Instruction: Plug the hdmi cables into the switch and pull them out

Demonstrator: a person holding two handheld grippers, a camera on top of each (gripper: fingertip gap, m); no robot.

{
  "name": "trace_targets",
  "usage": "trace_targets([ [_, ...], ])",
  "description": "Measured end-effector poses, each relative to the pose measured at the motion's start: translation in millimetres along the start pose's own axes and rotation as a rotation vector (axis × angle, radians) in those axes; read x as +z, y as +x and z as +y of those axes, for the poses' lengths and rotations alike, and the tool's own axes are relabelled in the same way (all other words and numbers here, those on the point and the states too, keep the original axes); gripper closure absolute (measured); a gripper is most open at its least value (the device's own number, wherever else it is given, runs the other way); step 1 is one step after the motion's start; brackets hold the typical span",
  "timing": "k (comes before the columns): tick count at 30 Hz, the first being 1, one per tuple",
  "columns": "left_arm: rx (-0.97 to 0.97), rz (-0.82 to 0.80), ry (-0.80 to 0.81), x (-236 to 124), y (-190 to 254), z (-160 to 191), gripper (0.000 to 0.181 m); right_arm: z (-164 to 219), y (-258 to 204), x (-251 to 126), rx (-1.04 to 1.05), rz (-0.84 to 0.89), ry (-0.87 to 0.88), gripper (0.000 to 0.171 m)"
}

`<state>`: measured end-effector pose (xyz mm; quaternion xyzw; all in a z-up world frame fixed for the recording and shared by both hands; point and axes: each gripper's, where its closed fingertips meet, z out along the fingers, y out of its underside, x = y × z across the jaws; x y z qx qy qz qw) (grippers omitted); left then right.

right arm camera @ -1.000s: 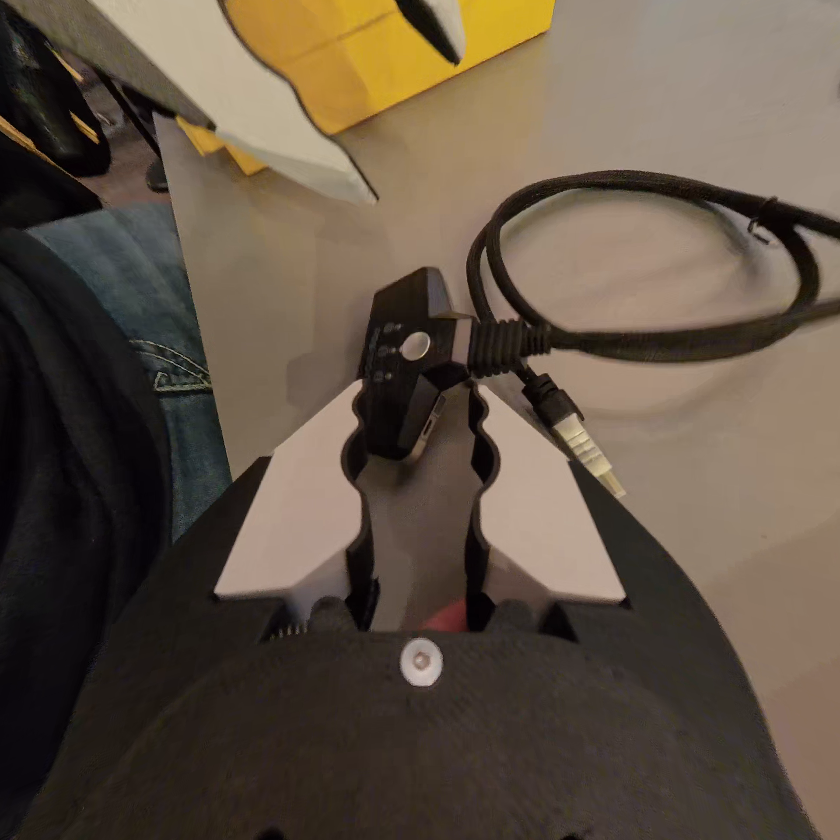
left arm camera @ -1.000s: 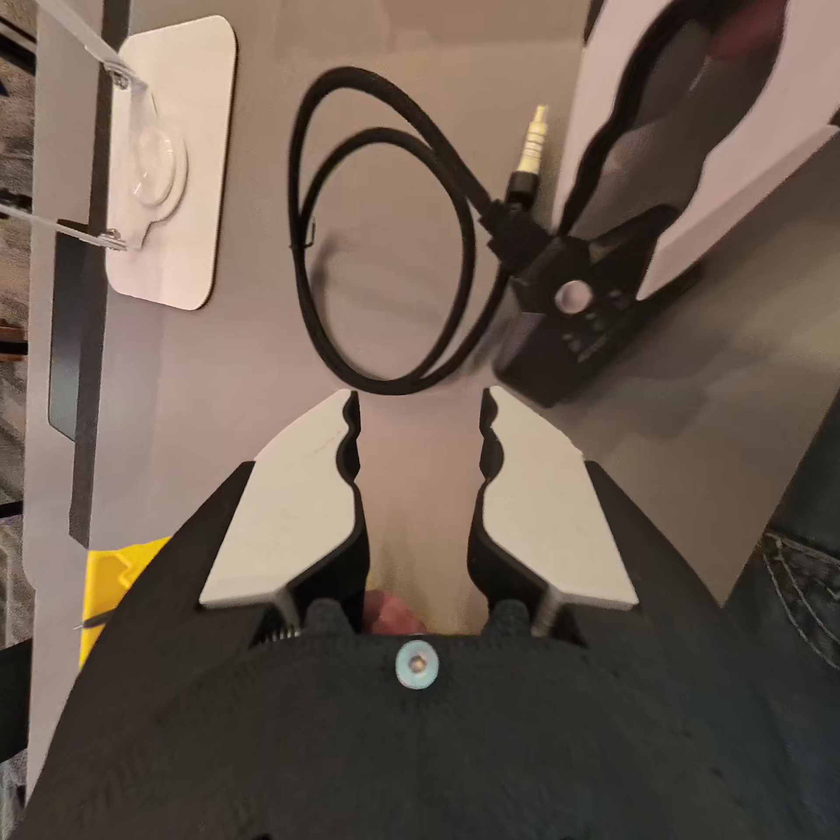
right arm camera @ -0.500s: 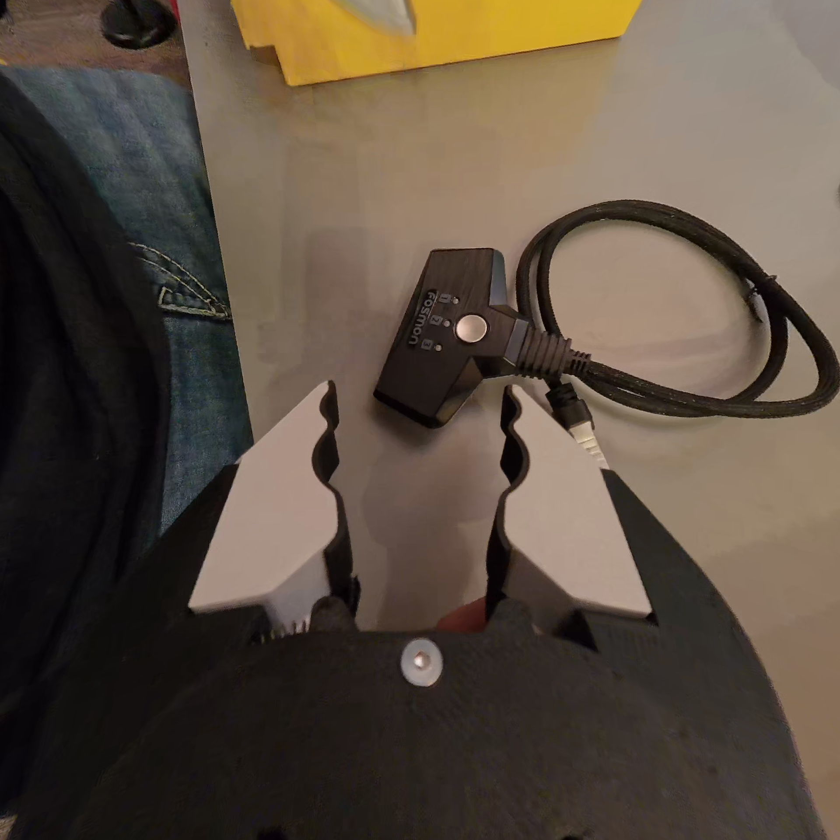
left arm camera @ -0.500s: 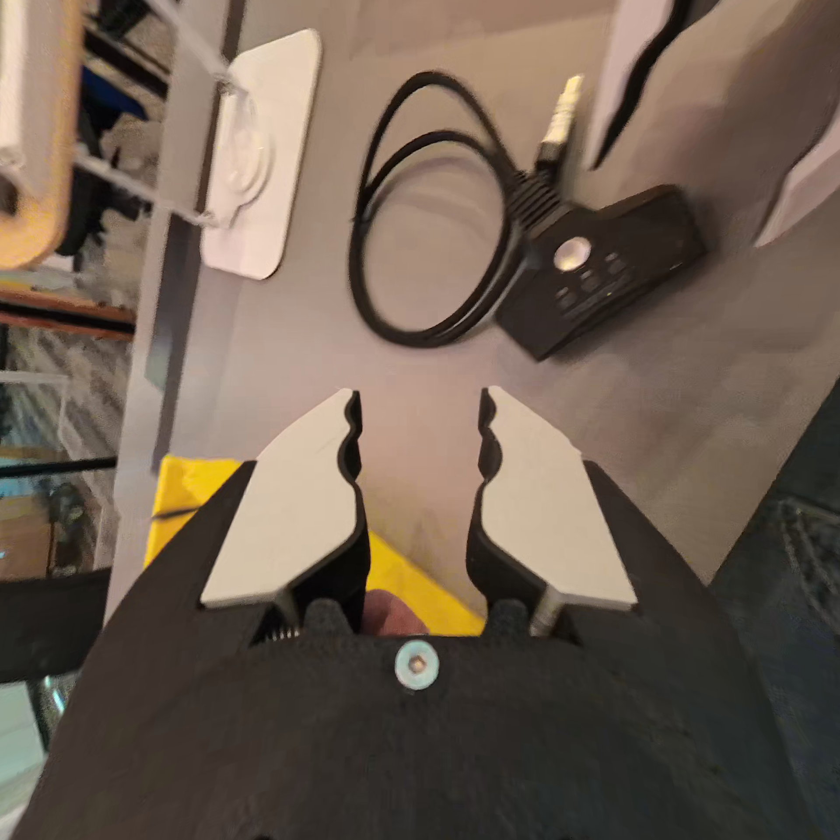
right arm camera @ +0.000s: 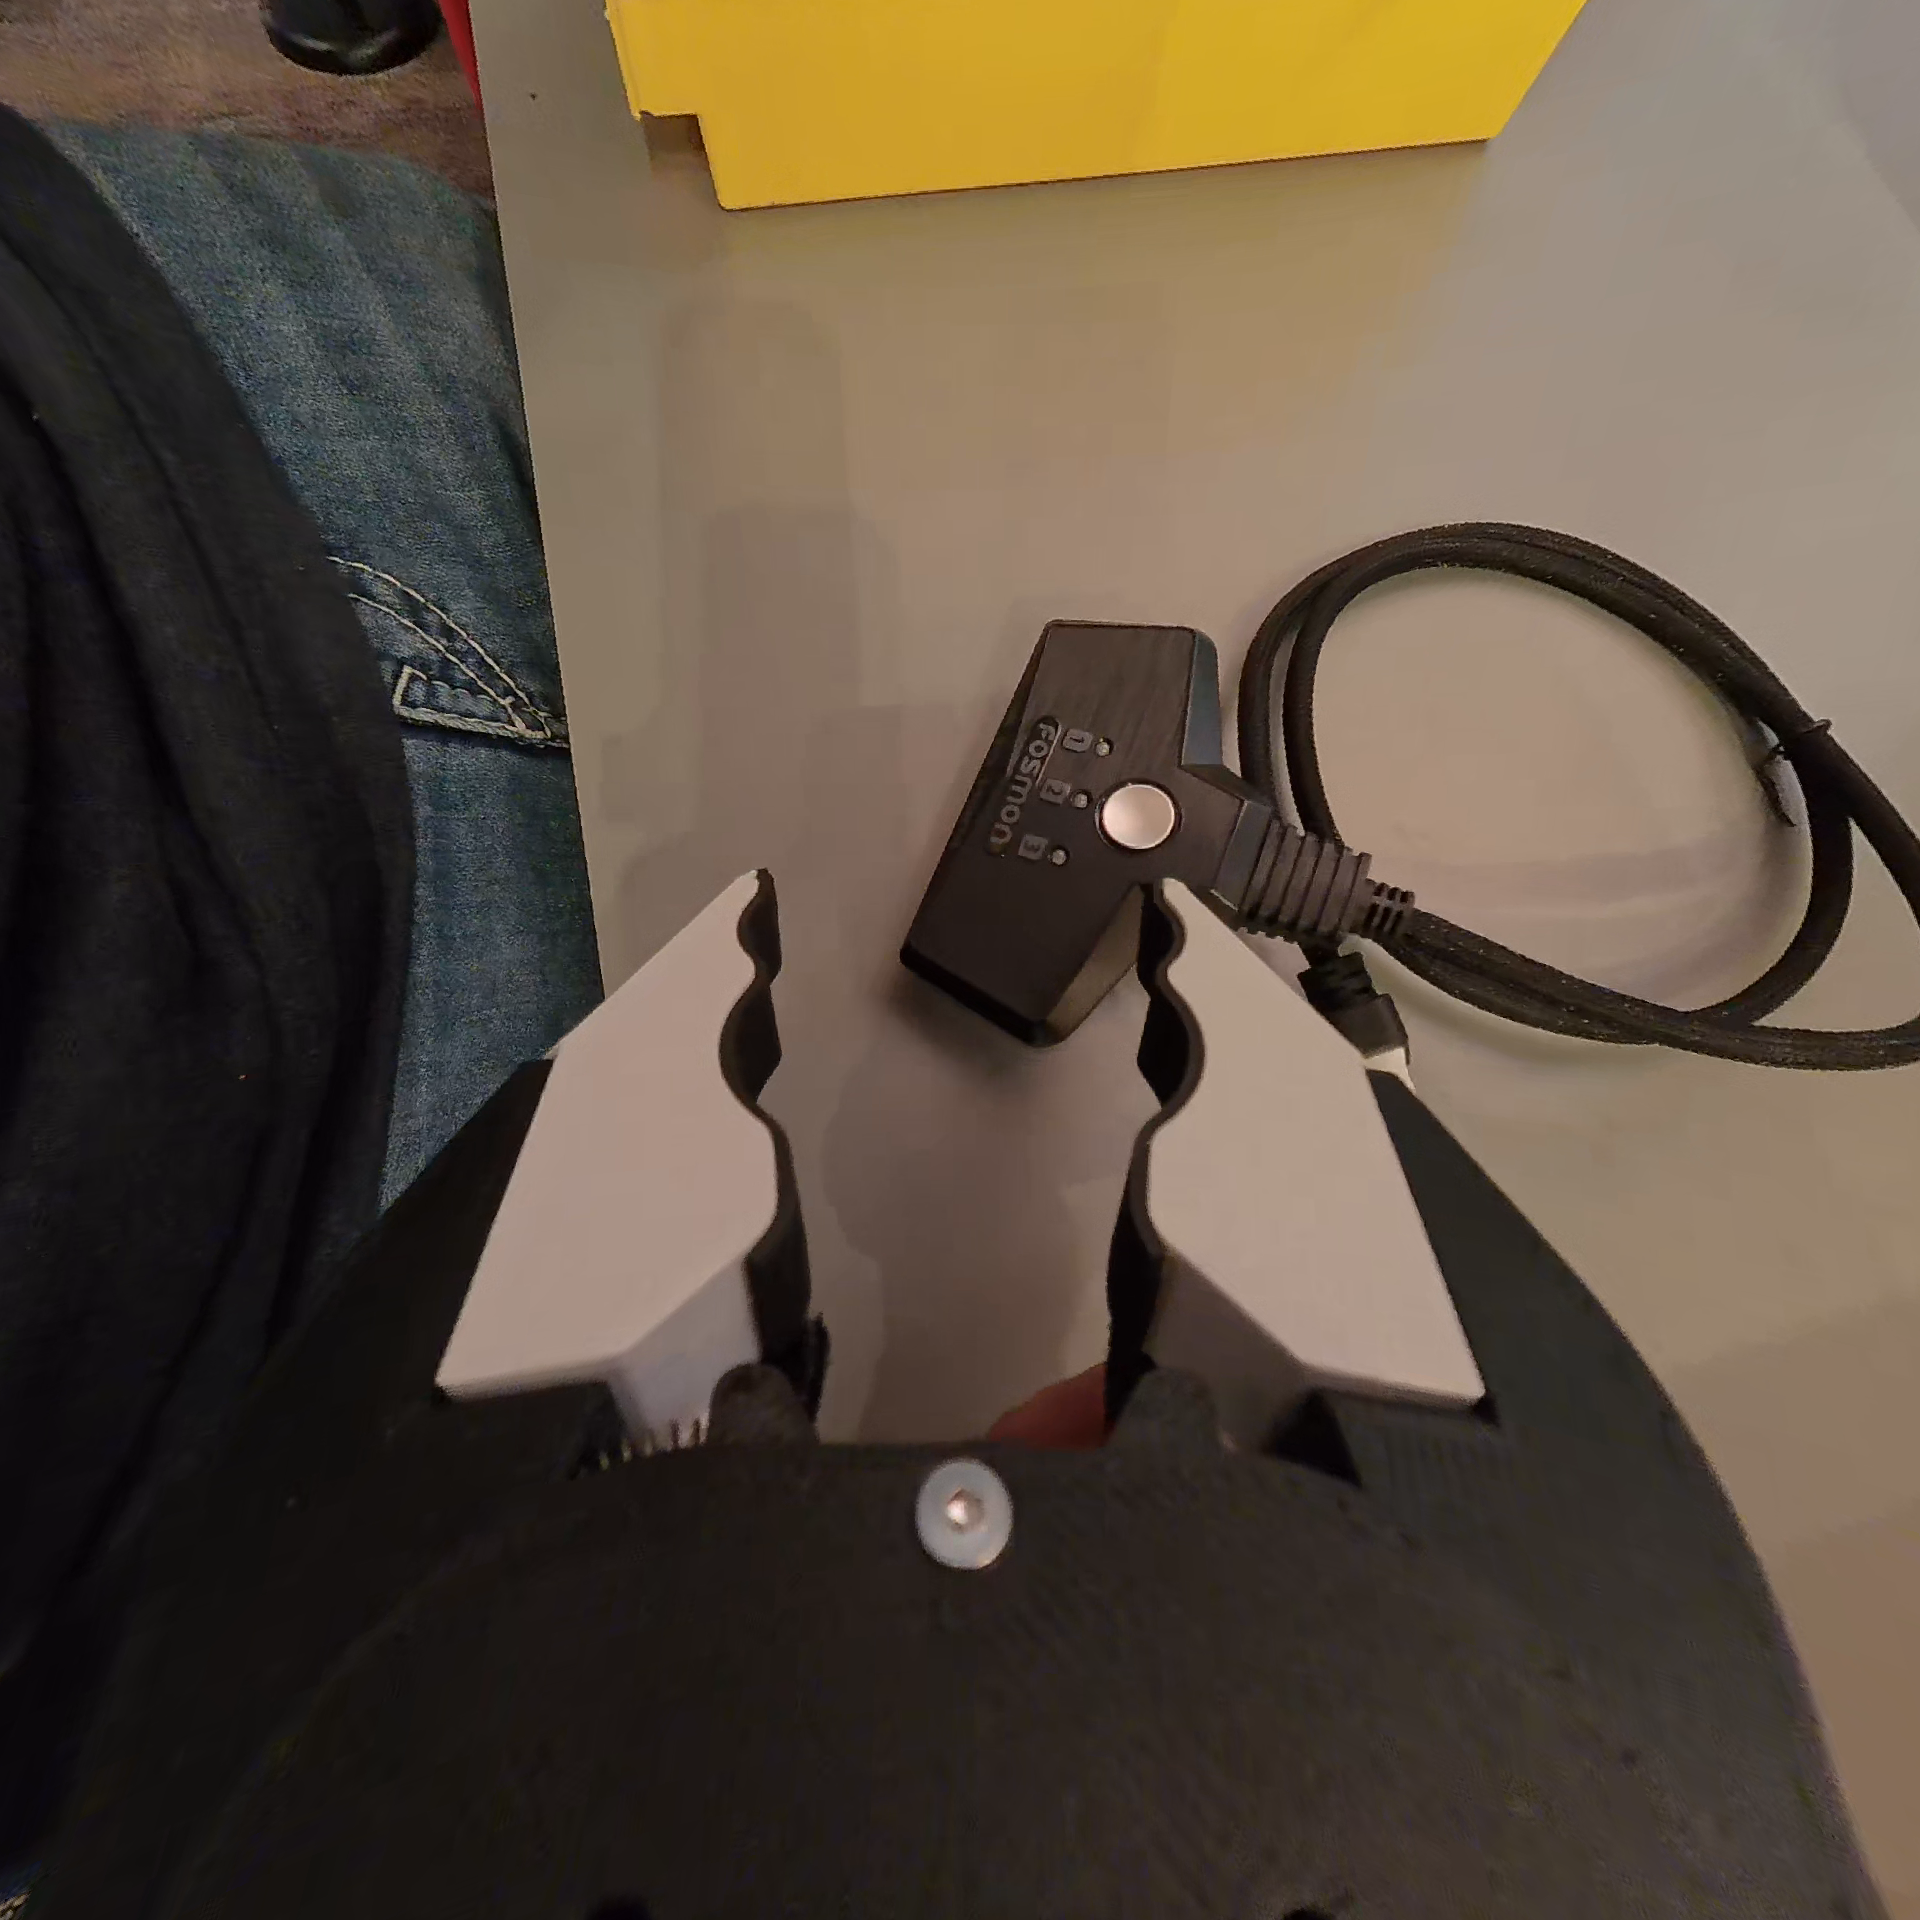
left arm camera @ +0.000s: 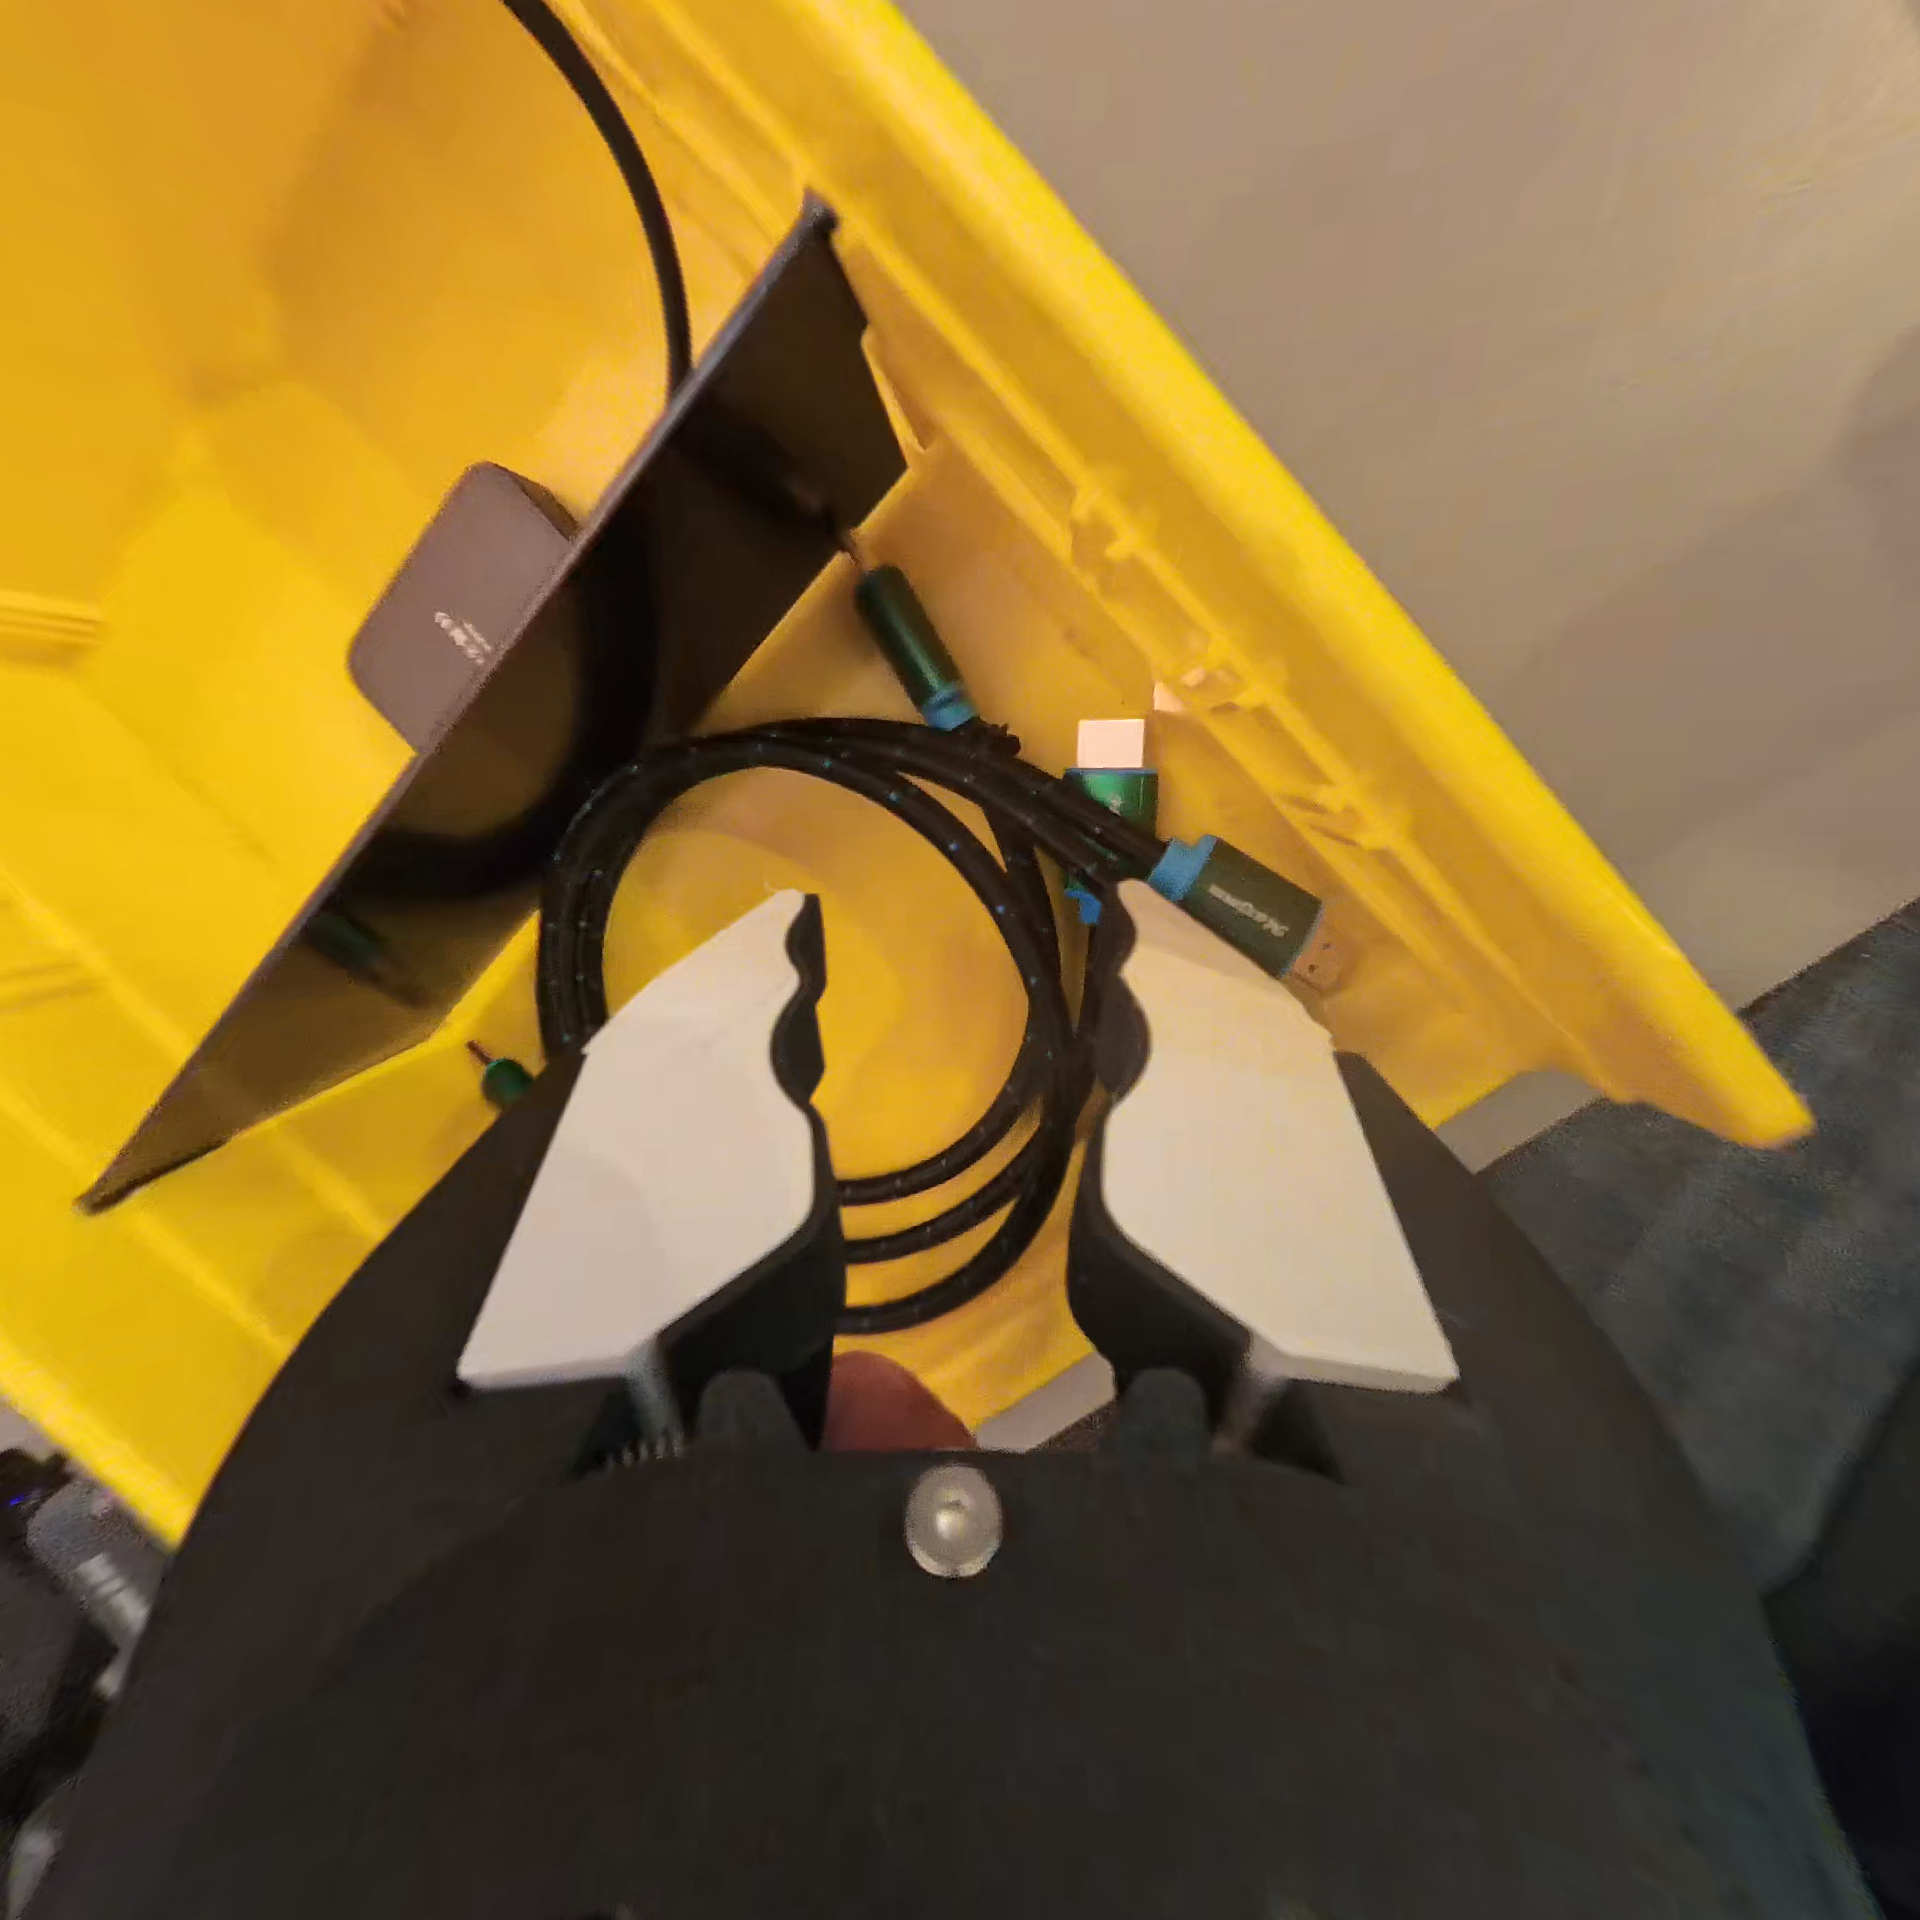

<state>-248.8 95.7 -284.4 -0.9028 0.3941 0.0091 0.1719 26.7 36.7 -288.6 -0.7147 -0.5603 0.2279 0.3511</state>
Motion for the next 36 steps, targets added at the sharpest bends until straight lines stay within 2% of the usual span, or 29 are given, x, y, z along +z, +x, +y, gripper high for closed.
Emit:
trace_targets([
  [9,-0.037,0.037,-0.073,24.3,3.6,11.3,0.167,-0.9,1.5,0.2,0.004,0.008,0.016,0.104],
  [15,-0.019,-0.003,-0.061,17.9,-1.1,11.6,0.169,-0.2,5.4,-3.7,0.016,0.021,0.033,0.104],
  [26,-0.051,-0.123,0.092,-38.5,-28.5,1.2,0.173,-4.9,8.2,-5.3,0.008,0.035,0.044,0.105],
  [36,-0.05,-0.246,0.296,-98.6,-42.6,-29.6,0.176,-6.6,8.1,-6.3,-0.001,0.04,0.046,0.105],
])
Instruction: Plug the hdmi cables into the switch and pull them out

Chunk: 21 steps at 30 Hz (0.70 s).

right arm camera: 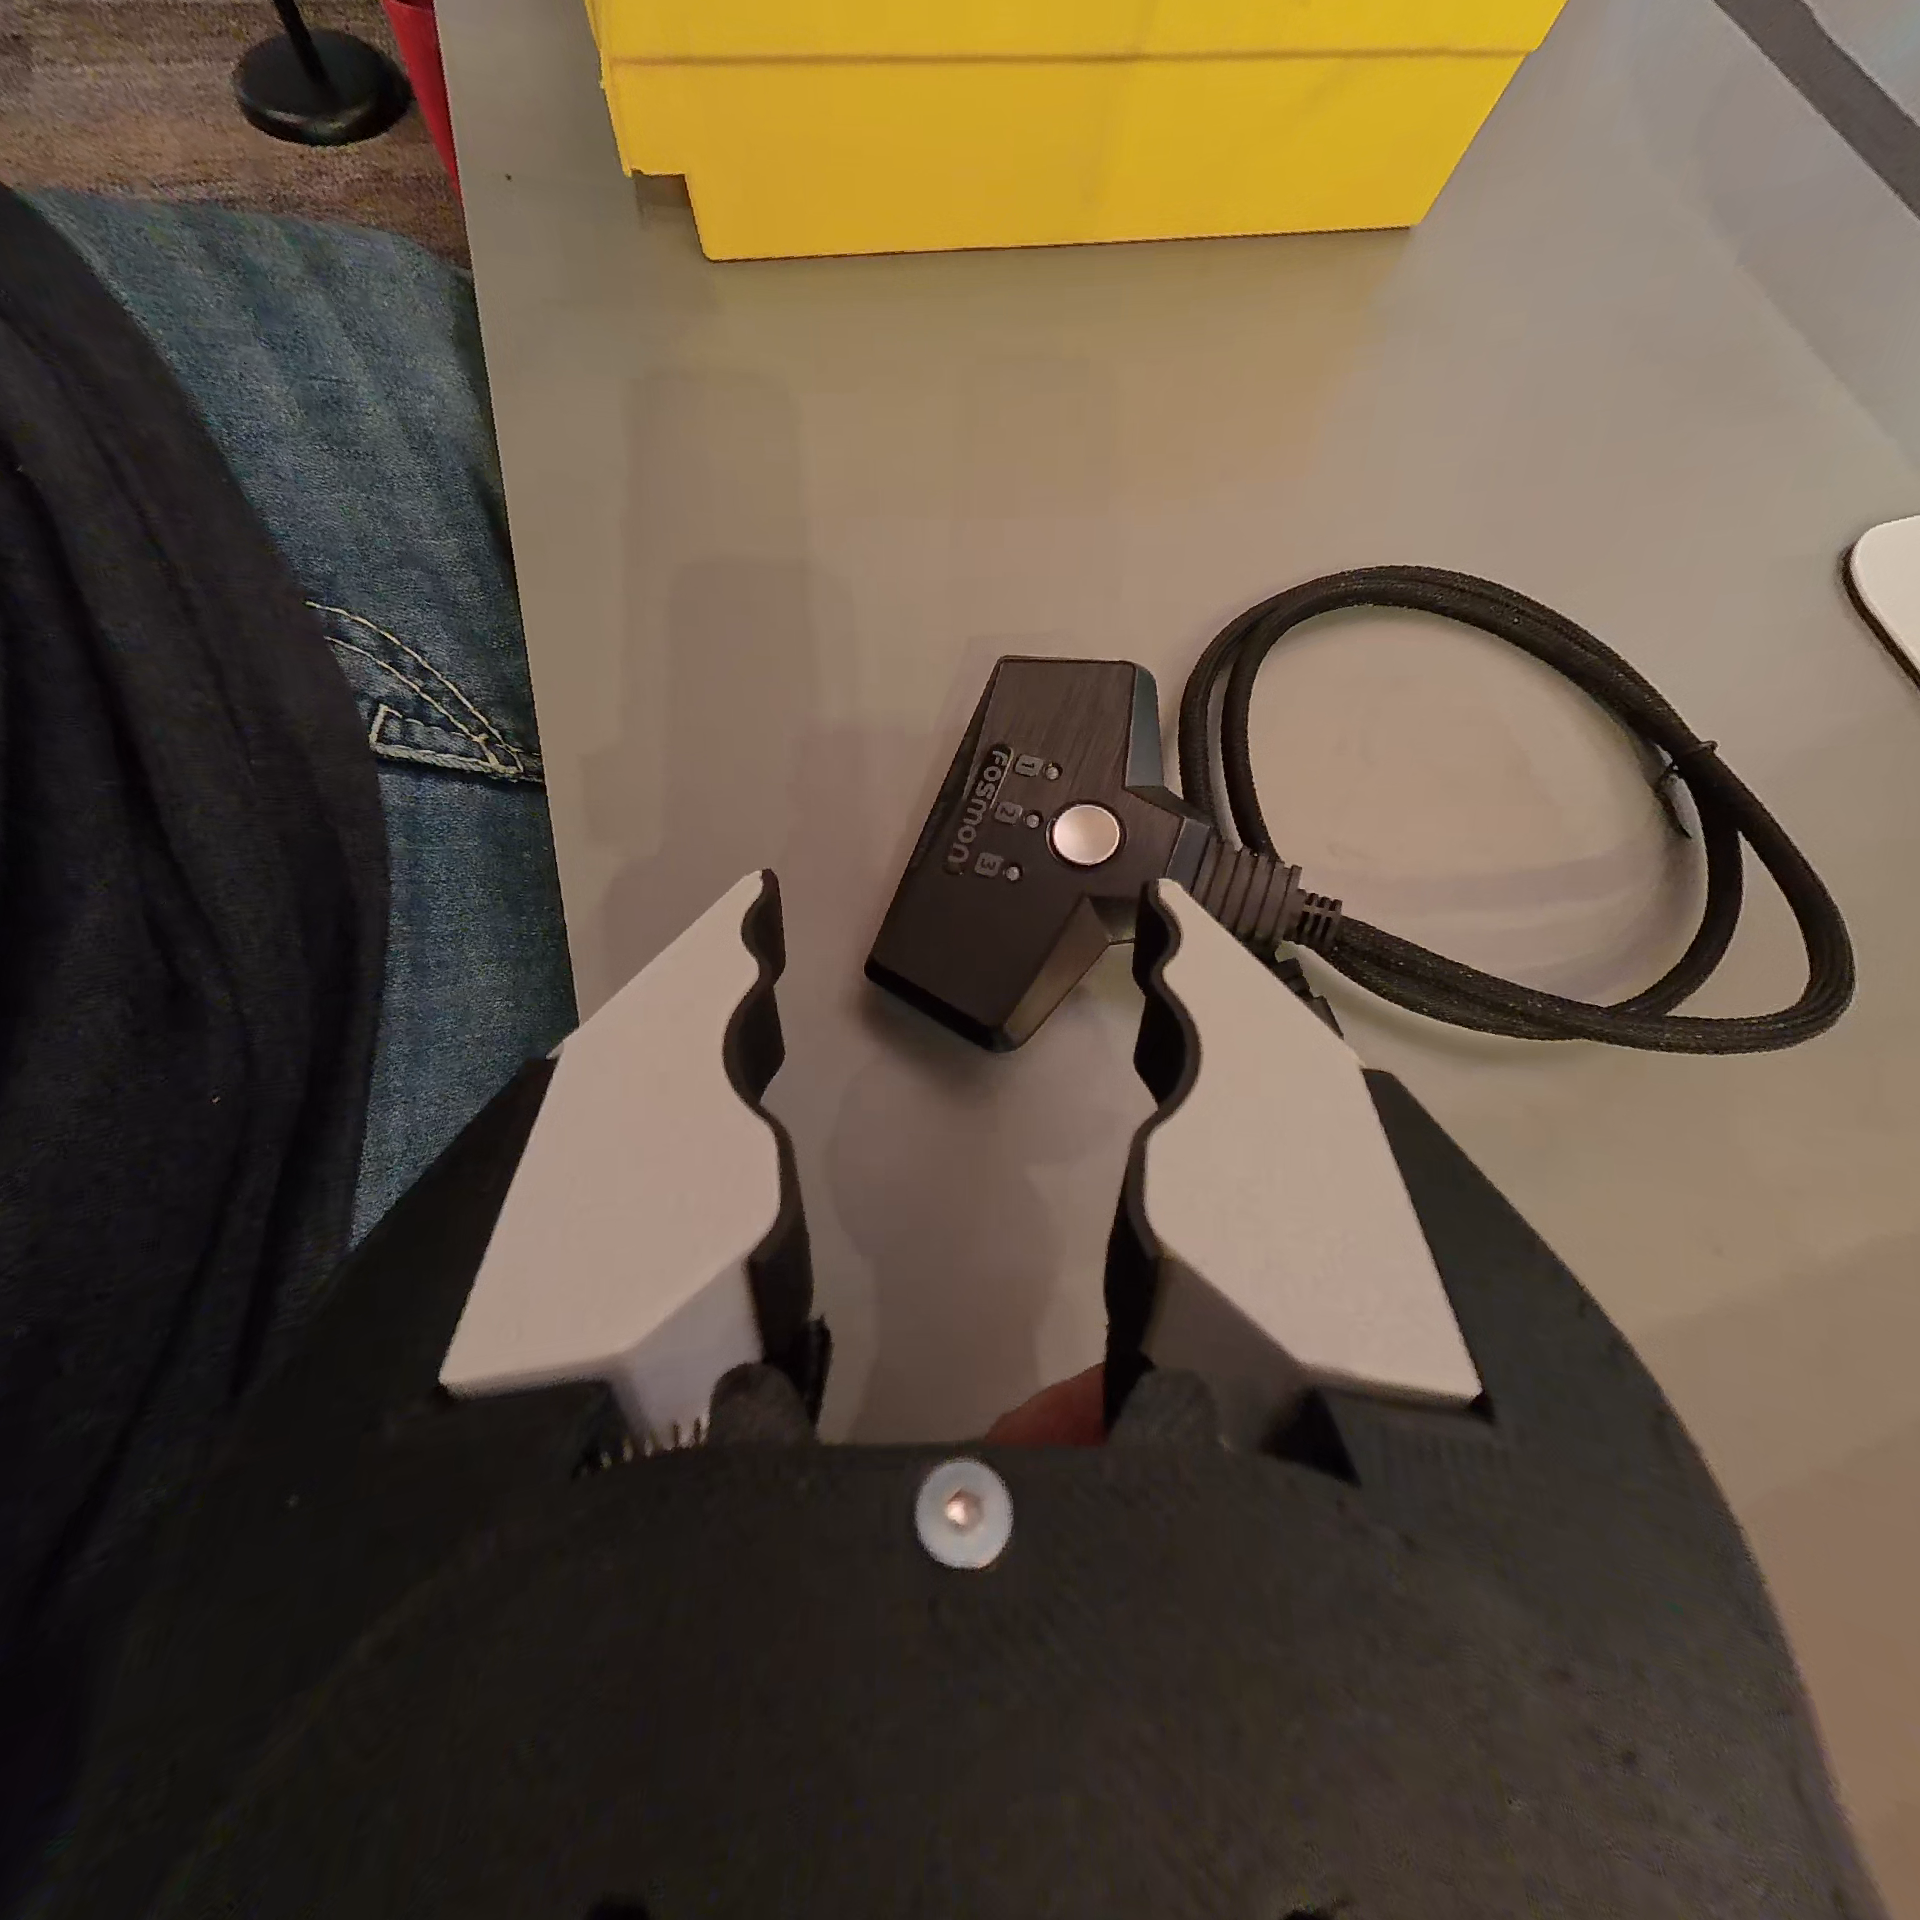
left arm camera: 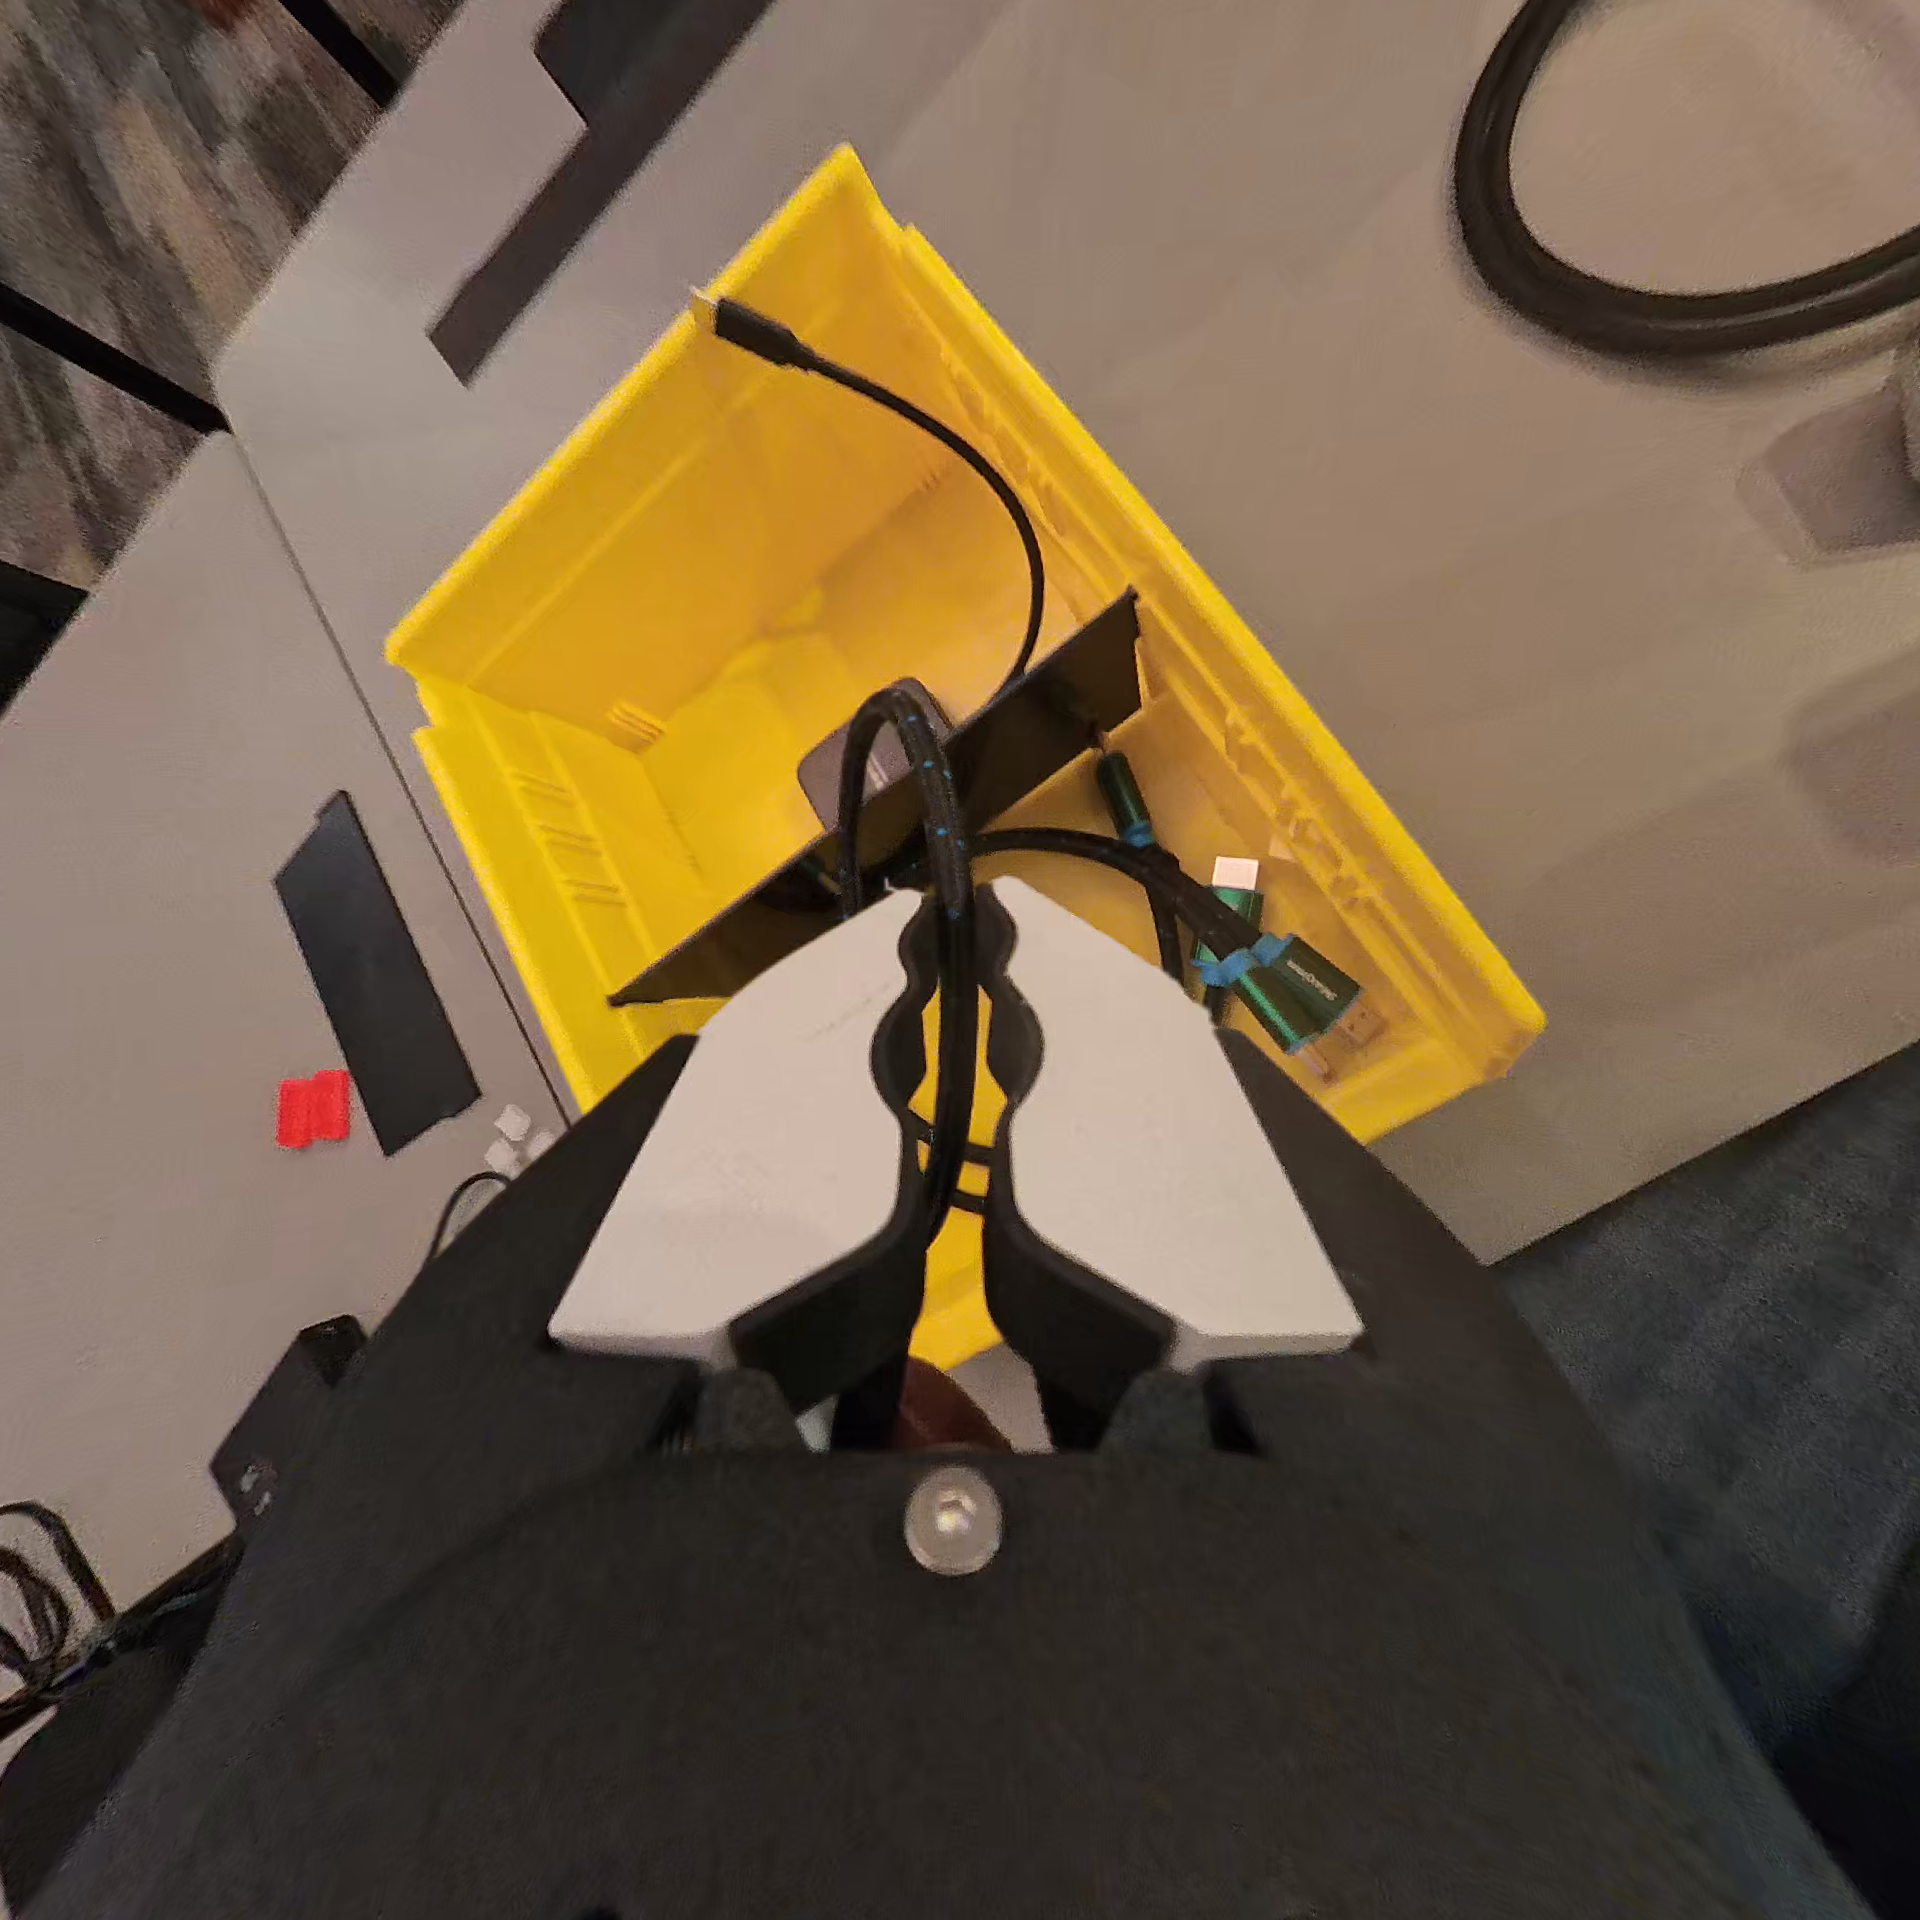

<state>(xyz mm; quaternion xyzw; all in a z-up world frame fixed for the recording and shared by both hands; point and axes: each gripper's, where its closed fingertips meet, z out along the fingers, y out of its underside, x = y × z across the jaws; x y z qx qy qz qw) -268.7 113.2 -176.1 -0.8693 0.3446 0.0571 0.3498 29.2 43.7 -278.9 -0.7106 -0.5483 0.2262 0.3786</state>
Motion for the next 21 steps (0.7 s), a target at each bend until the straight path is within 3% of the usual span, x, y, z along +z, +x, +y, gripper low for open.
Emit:
trace_targets([
  [14,0.045,-0.122,0.242,-48.1,-2.1,-61.8,0.176,-3.2,0.7,-2.4,-0.006,0.008,0.01,0.105],
  [21,0.104,-0.076,0.367,-66.4,30.3,-103.0,0.176,-9.2,2.2,-4.4,-0.016,0.021,0.031,0.105],
])
